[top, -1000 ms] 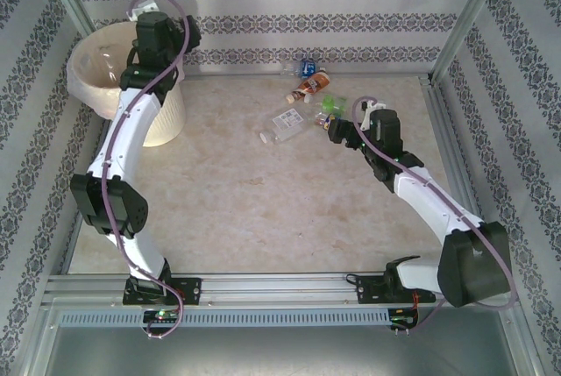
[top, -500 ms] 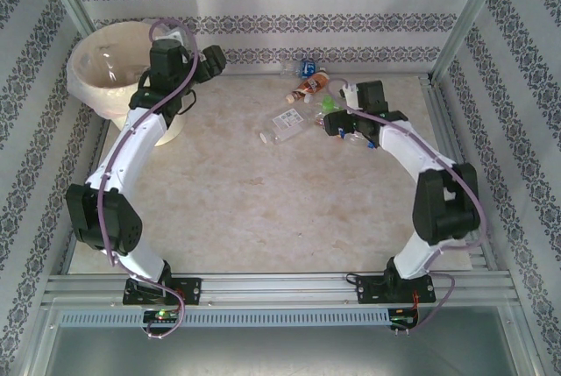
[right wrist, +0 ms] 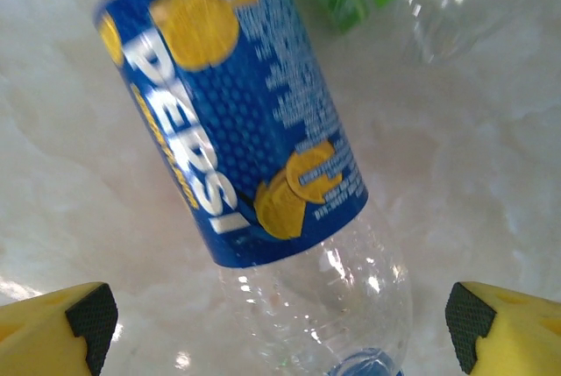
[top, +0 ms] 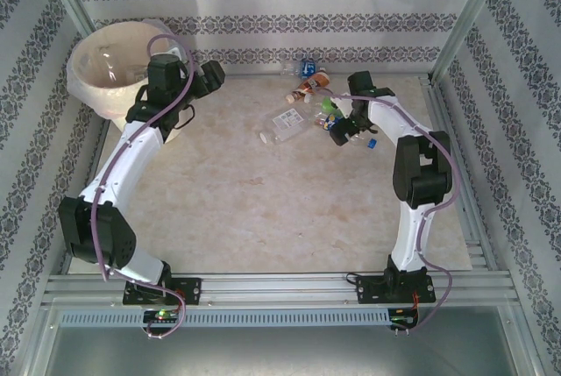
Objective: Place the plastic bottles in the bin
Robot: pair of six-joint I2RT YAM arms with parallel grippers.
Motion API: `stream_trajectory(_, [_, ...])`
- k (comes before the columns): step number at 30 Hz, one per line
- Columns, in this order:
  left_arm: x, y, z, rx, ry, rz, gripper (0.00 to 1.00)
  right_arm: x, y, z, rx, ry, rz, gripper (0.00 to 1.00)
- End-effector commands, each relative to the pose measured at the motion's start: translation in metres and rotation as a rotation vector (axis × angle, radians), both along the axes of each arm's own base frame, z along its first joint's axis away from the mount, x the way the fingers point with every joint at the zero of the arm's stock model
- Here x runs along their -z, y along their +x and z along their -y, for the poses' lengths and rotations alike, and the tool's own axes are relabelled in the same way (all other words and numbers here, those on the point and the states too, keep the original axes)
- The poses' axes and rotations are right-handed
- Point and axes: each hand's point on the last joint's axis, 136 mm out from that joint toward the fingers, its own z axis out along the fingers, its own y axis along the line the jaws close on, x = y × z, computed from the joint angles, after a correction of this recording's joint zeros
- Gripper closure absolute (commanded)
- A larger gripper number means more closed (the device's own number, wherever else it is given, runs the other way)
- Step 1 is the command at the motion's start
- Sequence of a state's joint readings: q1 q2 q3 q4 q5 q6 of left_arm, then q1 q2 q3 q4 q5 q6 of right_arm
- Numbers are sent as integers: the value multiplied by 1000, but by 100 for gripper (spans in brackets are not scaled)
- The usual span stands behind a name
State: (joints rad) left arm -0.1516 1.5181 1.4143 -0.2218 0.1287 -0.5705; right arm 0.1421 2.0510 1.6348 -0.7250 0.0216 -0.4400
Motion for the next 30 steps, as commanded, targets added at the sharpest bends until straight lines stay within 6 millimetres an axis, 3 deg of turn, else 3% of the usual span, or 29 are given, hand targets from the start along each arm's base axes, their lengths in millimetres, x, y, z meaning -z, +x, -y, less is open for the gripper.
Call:
stream_trajectory(1, [3, -6, 6, 3, -41, -4, 0, 11, -14, 11, -40, -37, -99, 3])
stream_trajectory(9, [7, -6, 12, 36, -54, -4, 0, 37, 3, 7, -119, -93, -76, 9])
stream_trajectory(14, [9, -8, 11, 34, -43, -12, 0, 57, -1, 7, -147, -149, -112, 23])
stream_trajectory(17, [9, -9, 10, 36, -37, -14, 0, 56, -5, 5, -146, -146, -107, 33])
stream_trajectory(26, [5, -3, 42, 203, -110, 33, 0, 2, -15, -13, -42, -51, 95, 45])
stream_trajectory(30, [1, -1, 61, 311, -151, 54, 0, -34, -19, -35, -21, 52, 243, 46])
